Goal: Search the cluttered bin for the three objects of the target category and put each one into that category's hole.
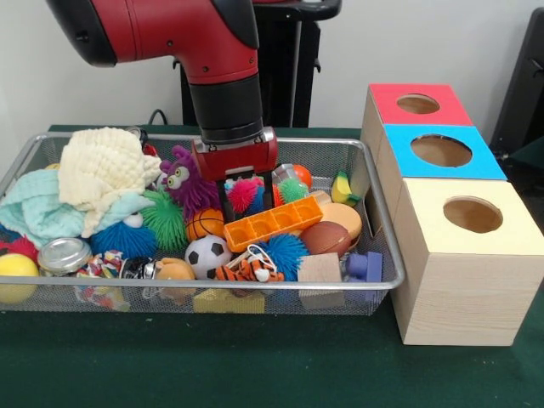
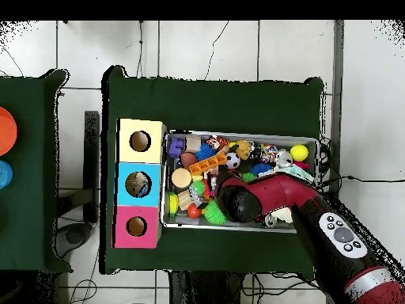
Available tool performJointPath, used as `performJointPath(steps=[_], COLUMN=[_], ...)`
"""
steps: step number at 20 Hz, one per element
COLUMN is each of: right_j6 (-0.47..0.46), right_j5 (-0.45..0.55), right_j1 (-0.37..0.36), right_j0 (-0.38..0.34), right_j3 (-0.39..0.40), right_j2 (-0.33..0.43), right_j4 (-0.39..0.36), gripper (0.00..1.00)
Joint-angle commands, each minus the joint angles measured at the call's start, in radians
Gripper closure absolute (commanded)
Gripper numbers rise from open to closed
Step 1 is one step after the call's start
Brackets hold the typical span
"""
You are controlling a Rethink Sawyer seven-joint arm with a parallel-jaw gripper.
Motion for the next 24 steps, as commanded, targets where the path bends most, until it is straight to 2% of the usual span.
performJointPath(steps=[1,2,5,9,17,24], right_j6=[0.182,0.219,0.337,0.342,0.218,0.186], right_j5=[-0.052,-0.05,-0.188,-0.271,-0.279,-0.274], right_j1=[0.086,0.1,0.116,0.163,0.214,0.229], right_j0=[-0.025,-0.028,0.014,0.019,0.0,-0.008], right_j3=[0.116,0.136,0.175,0.204,0.199,0.215], right_j2=[-0.137,-0.167,-0.285,-0.362,-0.368,-0.362], right_j4=[0.053,0.079,0.095,0.16,0.294,0.365], gripper=[0.0,0.0,0.0,0.0,0.0,0.0])
